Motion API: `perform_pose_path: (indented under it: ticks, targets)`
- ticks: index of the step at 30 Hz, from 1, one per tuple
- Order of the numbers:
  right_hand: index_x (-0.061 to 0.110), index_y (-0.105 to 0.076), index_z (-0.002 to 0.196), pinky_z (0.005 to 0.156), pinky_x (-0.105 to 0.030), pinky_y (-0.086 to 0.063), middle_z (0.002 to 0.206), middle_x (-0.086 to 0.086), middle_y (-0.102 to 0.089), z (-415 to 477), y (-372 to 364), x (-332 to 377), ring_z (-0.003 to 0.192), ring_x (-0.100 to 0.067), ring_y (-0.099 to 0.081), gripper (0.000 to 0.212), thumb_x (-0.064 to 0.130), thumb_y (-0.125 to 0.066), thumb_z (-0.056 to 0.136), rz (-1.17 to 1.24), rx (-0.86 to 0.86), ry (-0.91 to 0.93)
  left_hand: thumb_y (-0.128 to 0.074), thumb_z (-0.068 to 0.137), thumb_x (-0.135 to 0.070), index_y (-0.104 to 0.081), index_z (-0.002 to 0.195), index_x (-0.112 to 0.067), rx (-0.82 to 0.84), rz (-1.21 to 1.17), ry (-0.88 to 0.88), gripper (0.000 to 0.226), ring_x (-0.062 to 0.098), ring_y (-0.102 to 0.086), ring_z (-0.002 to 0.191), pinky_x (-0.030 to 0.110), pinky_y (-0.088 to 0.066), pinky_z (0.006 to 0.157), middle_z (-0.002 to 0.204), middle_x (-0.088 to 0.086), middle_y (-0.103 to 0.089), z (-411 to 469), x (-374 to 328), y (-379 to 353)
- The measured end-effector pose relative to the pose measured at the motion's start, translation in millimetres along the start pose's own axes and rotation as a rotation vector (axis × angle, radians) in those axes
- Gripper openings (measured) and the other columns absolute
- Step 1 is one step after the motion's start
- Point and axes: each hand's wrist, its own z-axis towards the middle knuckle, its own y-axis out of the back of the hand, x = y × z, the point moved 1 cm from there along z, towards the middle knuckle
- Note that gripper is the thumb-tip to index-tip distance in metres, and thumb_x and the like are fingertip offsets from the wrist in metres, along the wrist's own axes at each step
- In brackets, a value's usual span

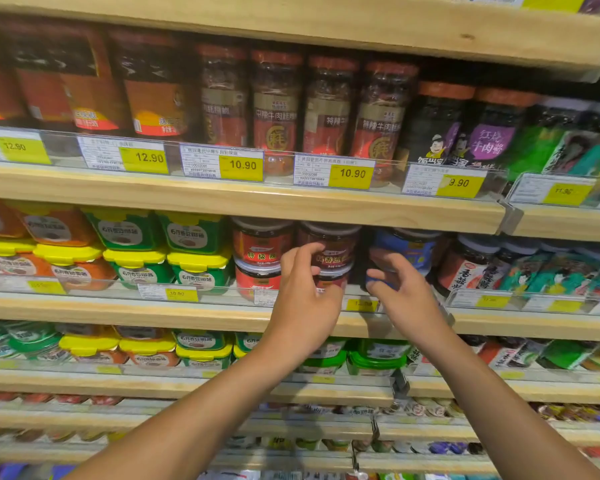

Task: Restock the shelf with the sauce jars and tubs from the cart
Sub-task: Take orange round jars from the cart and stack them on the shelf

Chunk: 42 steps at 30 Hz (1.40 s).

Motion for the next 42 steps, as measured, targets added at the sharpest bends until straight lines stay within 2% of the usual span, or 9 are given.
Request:
perform_pose_path:
  ticks: [3,6,9,14,21,25,30,38,42]
  targets:
    - [0.022,-0.061,0.116,0.077,-0.016,-0.053,0.115,0.002,-0.064,-11,24,-10,0.103,-0.007,-0.062,0.034,0.001,-0.057,0.09,0.018,-0.205,0.011,-0.052,0.092,-0.005,-0.045,0.132,-0.042,0.074,-0.063,-0.013,0.055,0.004,-0.053,0.104,0.023,-0.049,0.079,0.119,-0.015,-0.047,-10,-2,-19]
    - [0.013,-0.056,0.12,0.074,-0.013,-0.047,0.118,-0.008,-0.061,-7,42,-18,0.099,-0.011,-0.06,0.035,-0.004,-0.056,0.089,0.048,-0.324,-0.013,-0.048,0.09,-0.001,-0.04,0.144,-0.036,0.289,-0.028,0.029,0.065,0.001,-0.046,0.126,0.028,-0.048,0.092,0.139,-0.016,-0.045,2,-5,-47]
    - [0.013,-0.05,0.133,0.077,-0.01,-0.045,0.123,-0.001,-0.062,2,50,-22,0.109,-0.012,-0.06,0.049,0.001,-0.059,0.087,0.021,-0.304,-0.023,-0.052,0.086,-0.01,-0.038,0.146,-0.024,0.312,0.049,0.093,0.064,0.017,-0.045,0.132,0.034,-0.044,0.102,0.142,-0.002,-0.044,25,-16,-70]
    - [0.016,-0.044,0.139,0.084,-0.012,-0.045,0.124,0.004,-0.06,21,55,-19,0.114,-0.011,-0.057,0.063,0.006,-0.069,0.082,-0.073,-0.189,-0.014,-0.059,0.091,-0.017,-0.052,0.116,-0.007,0.279,0.124,0.276,0.027,0.034,-0.06,0.108,0.031,-0.039,0.073,0.117,0.016,-0.058,53,-28,-87]
    - [0.015,-0.051,0.133,0.079,-0.023,-0.044,0.122,-0.002,-0.066,25,61,-35,0.11,-0.019,-0.062,0.068,0.032,-0.083,0.076,-0.309,-0.22,0.025,-0.056,0.091,-0.007,-0.047,0.096,-0.022,0.298,0.115,0.199,0.019,0.021,-0.055,0.095,0.038,-0.048,0.085,0.1,0.002,-0.056,55,-24,-88]
    - [0.016,-0.053,0.129,0.082,-0.033,-0.055,0.118,-0.001,-0.068,22,59,-38,0.107,-0.018,-0.064,0.064,0.034,-0.084,0.075,-0.299,-0.256,0.06,-0.053,0.095,-0.008,-0.044,0.116,-0.018,0.307,0.12,0.198,0.024,0.018,-0.049,0.099,0.03,-0.039,0.08,0.1,-0.004,-0.05,50,-23,-87]
    - [0.021,-0.05,0.134,0.094,-0.04,-0.055,0.122,0.003,-0.065,23,60,-43,0.111,-0.013,-0.062,0.071,0.027,-0.083,0.071,-0.202,-0.196,0.012,-0.054,0.093,-0.004,-0.04,0.145,-0.011,0.316,0.082,0.167,0.055,0.012,-0.046,0.108,0.027,-0.042,0.087,0.14,0.008,-0.051,47,-23,-85]
    - [0.024,-0.045,0.141,0.098,-0.033,-0.054,0.125,0.007,-0.062,19,57,-43,0.113,-0.008,-0.061,0.074,0.011,-0.079,0.077,-0.105,-0.124,0.034,-0.058,0.088,-0.022,-0.037,0.149,-0.025,0.382,0.127,0.13,0.065,0.016,-0.053,0.125,0.041,-0.046,0.106,0.145,-0.003,-0.048,27,-13,-68]
    - [0.019,-0.043,0.142,0.1,-0.028,-0.049,0.128,0.006,-0.059,18,54,-40,0.116,-0.011,-0.057,0.076,0.012,-0.081,0.076,-0.085,-0.104,0.019,-0.061,0.089,-0.013,-0.053,0.136,-0.03,0.128,0.283,-0.149,0.05,0.005,-0.051,0.117,0.027,-0.046,0.095,0.127,-0.012,-0.049,-4,2,-21]
